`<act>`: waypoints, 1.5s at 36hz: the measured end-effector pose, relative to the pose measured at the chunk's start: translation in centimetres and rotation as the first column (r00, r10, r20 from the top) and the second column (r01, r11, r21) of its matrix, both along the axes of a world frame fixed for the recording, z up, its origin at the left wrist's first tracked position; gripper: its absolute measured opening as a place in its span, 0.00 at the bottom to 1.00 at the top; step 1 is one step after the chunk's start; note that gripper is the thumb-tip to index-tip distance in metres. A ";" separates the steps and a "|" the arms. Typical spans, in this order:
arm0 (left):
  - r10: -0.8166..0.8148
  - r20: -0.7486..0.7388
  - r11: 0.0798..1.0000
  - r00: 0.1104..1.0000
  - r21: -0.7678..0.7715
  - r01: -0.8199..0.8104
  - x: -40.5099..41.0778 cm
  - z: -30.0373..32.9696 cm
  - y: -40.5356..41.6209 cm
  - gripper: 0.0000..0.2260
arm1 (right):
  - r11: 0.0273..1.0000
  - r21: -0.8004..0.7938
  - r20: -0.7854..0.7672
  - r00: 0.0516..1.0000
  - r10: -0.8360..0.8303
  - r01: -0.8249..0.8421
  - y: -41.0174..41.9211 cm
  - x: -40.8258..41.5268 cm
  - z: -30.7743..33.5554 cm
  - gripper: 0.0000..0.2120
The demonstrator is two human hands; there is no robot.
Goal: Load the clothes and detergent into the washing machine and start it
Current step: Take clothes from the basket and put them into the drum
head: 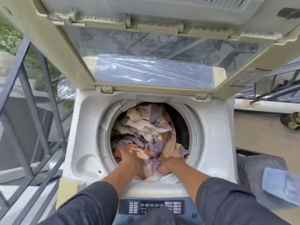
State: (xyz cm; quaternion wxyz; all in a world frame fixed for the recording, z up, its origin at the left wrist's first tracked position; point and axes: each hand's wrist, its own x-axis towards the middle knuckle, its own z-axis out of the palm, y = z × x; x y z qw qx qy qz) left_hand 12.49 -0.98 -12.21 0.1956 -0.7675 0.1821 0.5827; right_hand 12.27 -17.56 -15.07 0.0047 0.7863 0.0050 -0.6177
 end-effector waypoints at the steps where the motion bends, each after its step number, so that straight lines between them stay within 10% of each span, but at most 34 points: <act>1: -0.028 0.070 0.999 0.997 0.031 0.026 0.1 0.0 0.0 0.40 | 0.995 -0.040 0.043 0.995 0.088 -0.087 0.1 0.4 -0.2 0.40; 8: 0.174 0.311 0.974 0.934 0.086 -0.210 2.5 -2.1 2.4 0.43 | 0.932 -0.251 0.376 0.861 0.342 -0.260 0.0 3.9 -0.2 0.23; 12: 0.190 0.366 0.979 0.911 0.002 -0.205 3.4 -0.5 2.5 0.39 | 0.981 0.148 0.573 0.819 0.017 -0.124 0.1 4.1 0.7 0.06; 15: 0.271 0.369 0.962 0.889 -0.069 -0.265 3.0 -0.4 2.6 0.35 | 0.816 0.525 0.218 0.889 -0.403 0.242 0.7 3.5 2.3 0.09; 17: 0.325 0.357 0.945 0.875 -0.109 -0.307 2.5 -0.8 2.6 0.32 | 0.780 0.583 0.016 0.957 -0.291 0.227 1.2 3.1 3.5 0.10; 23: 0.339 0.278 0.936 0.899 -0.199 -0.291 1.6 -1.1 1.9 0.35 | 0.928 0.165 -0.020 0.940 0.341 -0.333 0.0 0.8 2.3 0.31; 29: 0.306 0.002 0.937 0.952 -0.175 -0.301 1.7 -0.8 0.8 0.40 | 0.983 -0.164 0.239 0.964 0.117 -0.078 -3.5 2.0 -0.6 0.41; 33: 0.273 -0.175 0.940 0.946 -0.161 -0.301 1.7 -0.1 0.4 0.33 | 0.989 -0.121 0.520 0.844 0.136 -0.084 -2.4 3.3 0.1 0.24; 37: 0.424 -0.284 0.806 0.860 -0.315 -0.501 1.6 0.4 0.0 0.12 | 0.966 0.160 0.791 0.612 -0.001 -0.204 -0.6 3.9 1.9 0.33; 41: 0.646 -0.399 0.517 0.651 -0.398 -0.757 2.3 1.5 0.5 0.10 | 0.863 0.259 0.674 0.721 0.161 -0.434 1.3 4.4 2.0 0.46; 45: 0.837 -0.207 0.320 0.506 -0.564 -0.761 3.0 1.1 2.2 0.17 | 0.844 0.136 0.551 0.748 0.370 -0.518 0.9 5.1 1.2 0.42; 49: 0.767 0.303 0.619 0.566 -0.581 -0.528 3.4 -0.1 4.1 0.11 | 0.887 0.093 0.505 0.789 0.349 -0.452 0.0 6.2 0.6 0.31; 54: 0.601 0.416 0.765 0.682 -0.547 -0.340 4.4 -0.7 3.8 0.40 | 0.917 0.085 0.567 0.776 0.277 -0.389 0.8 6.6 0.4 0.36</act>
